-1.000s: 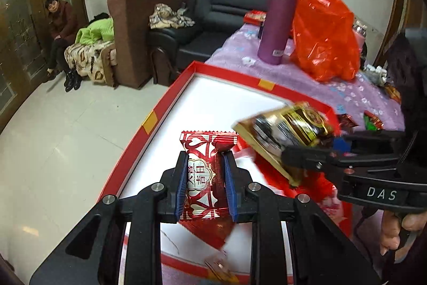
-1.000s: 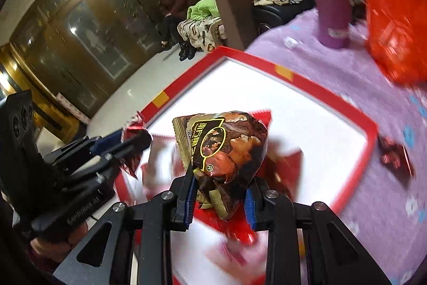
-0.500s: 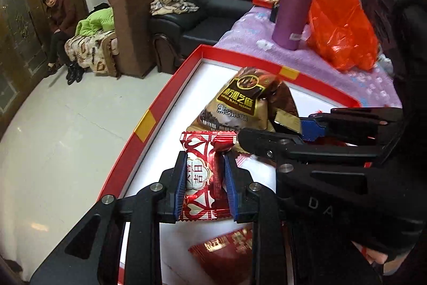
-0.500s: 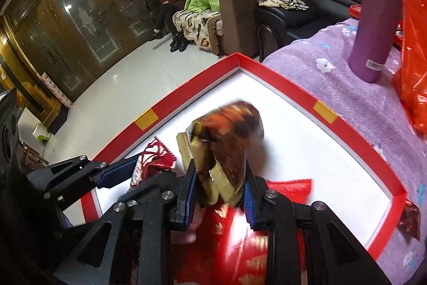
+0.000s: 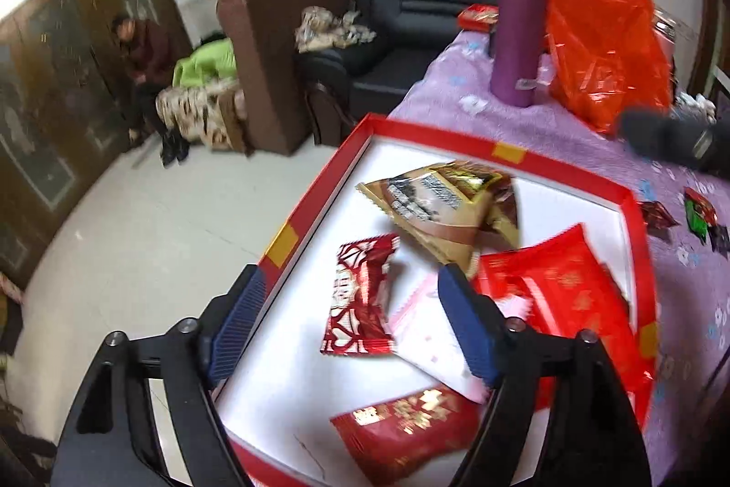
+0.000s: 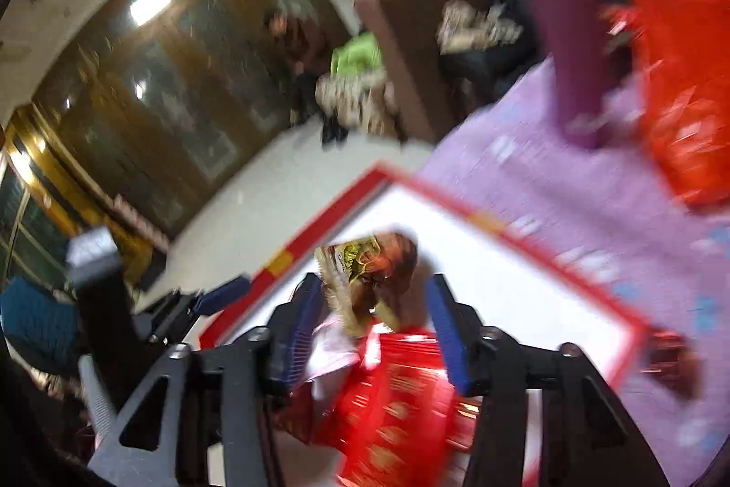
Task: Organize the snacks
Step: 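Carry the candy bar and brown bag over the tray box and release both, then grasp the purple packet with the right gripper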
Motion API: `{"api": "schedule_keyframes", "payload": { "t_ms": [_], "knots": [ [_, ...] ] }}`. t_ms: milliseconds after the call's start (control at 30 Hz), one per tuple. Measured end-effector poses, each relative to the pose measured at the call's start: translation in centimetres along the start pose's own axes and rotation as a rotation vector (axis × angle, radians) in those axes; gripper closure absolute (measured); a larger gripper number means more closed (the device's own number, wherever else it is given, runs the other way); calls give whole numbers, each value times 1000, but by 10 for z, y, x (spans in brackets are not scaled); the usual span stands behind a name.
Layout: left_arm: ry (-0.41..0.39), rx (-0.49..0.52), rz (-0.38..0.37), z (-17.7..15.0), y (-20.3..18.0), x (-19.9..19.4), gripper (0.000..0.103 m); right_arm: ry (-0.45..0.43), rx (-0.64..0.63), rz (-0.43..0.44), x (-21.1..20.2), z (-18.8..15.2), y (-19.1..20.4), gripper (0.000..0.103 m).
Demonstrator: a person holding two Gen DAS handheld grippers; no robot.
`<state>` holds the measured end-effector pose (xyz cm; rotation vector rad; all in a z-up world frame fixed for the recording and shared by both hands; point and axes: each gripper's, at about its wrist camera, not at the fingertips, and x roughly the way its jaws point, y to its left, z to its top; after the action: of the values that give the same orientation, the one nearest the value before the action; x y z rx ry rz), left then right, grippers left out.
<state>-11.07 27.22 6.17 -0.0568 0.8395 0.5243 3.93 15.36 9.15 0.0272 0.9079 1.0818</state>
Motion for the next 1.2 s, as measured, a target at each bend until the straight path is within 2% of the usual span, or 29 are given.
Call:
{"api": "schedule_keyframes", "payload": {
  "t_ms": [33,100,133,200,300,400,467,600,633,667,700,733,767,800,833,933,1033,1067,1100,1200],
  "knots": [
    [-15,23,3,1,-6,-7,24,-43,9,-20,-23,0,-12,39],
    [-49,70,-2,4,-21,-20,24,-87,5,-73,-56,-3,-32,38],
    [-66,91,-7,5,-29,-27,23,-108,1,-128,-75,-7,-49,38],
    [-94,140,-35,7,-49,-39,20,-116,20,-222,-99,-14,-79,38],
    [-113,215,-76,6,-80,-52,20,-94,118,-355,-127,-25,-144,36],
    [-101,283,-124,4,-112,-59,20,-17,173,-451,-134,-38,-195,40],
    [-88,316,-149,3,-128,-62,20,26,185,-465,-131,-49,-213,42],
    [-80,382,-178,1,-159,-70,20,53,191,-473,-121,-67,-221,44],
    [-81,397,-181,0,-166,-72,20,56,181,-495,-116,-69,-222,48],
    [-81,406,-184,0,-171,-73,20,60,172,-516,-113,-70,-222,58],
    [-82,418,-190,1,-177,-75,20,75,164,-533,-108,-70,-222,59],
    [-83,428,-197,1,-181,-76,20,75,170,-526,-106,-70,-222,69],
    [-82,435,-200,2,-186,-76,20,73,170,-538,-105,-71,-220,84],
    [-79,444,-204,3,-191,-77,20,91,162,-567,-105,-72,-218,85],
    [-78,454,-210,5,-195,-77,20,89,189,-544,-110,-73,-219,86],
    [-88,479,-229,10,-210,-78,20,39,343,-401,-133,-76,-232,87],
    [-106,494,-284,17,-229,-77,20,-21,401,-305,-163,-87,-230,89],
    [-106,498,-296,18,-236,-74,20,-37,416,-280,-170,-91,-229,94],
    [-93,502,-307,19,-247,-69,20,-62,433,-254,-181,-97,-229,95],
    [-63,494,-334,21,-267,-56,20,-80,456,-256,-198,-112,-236,95]
  ]
}}
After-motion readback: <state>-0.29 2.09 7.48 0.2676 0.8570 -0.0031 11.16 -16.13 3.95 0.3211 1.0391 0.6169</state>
